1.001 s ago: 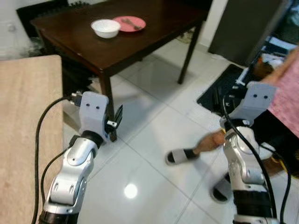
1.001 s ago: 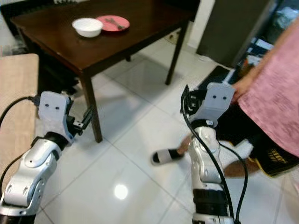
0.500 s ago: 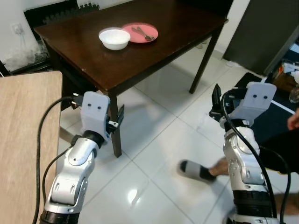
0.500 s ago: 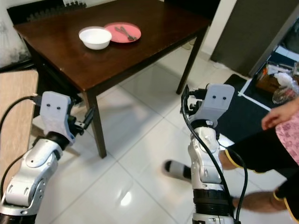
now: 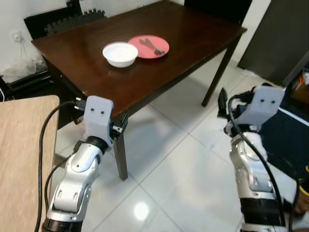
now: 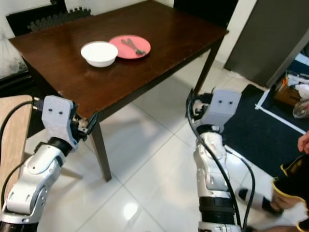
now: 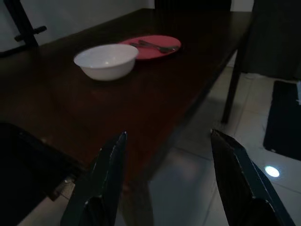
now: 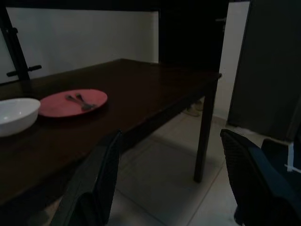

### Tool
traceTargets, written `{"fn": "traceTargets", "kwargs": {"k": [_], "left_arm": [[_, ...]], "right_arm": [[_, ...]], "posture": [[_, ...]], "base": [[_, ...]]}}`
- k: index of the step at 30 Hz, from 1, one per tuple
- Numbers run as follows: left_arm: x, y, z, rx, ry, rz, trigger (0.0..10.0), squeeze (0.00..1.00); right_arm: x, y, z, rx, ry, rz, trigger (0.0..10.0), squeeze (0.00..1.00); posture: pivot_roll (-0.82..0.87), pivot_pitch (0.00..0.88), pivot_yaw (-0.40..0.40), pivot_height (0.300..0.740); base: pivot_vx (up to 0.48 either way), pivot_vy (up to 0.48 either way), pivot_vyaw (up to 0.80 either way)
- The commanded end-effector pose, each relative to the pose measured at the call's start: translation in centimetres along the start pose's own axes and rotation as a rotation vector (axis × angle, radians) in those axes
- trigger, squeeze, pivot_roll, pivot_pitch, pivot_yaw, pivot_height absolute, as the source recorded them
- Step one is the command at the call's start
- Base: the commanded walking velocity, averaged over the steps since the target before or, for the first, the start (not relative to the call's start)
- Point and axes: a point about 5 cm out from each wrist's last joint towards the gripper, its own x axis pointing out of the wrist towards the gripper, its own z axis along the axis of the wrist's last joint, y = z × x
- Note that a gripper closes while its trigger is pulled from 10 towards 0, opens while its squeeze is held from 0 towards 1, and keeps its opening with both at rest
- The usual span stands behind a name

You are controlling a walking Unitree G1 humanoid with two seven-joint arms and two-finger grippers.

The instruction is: Setting the table

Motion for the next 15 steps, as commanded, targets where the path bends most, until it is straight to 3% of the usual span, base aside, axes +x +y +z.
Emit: {"fn": "traceTargets", "kwargs": {"k": [1,15], "left_arm": [[-0.22,0.28,-0.55,0.005,0.024,0.015,10.0,0.0],[-0.28,0.26,-0.55,0.004,0.024,0.019,10.0,0.0]], "right_arm": [[-0.18,0.2,-0.29,0.001,0.013,0.004,10.0,0.0],[-0.21,0.25,-0.37,0.002,0.016,0.008,10.0,0.0]], "posture": [[0.06,0.113,0.042,0.74],[0.06,0.115,0.039,0.74]], "base": [[0.428,0.0,0.0],[0.422,0.0,0.0]]}}
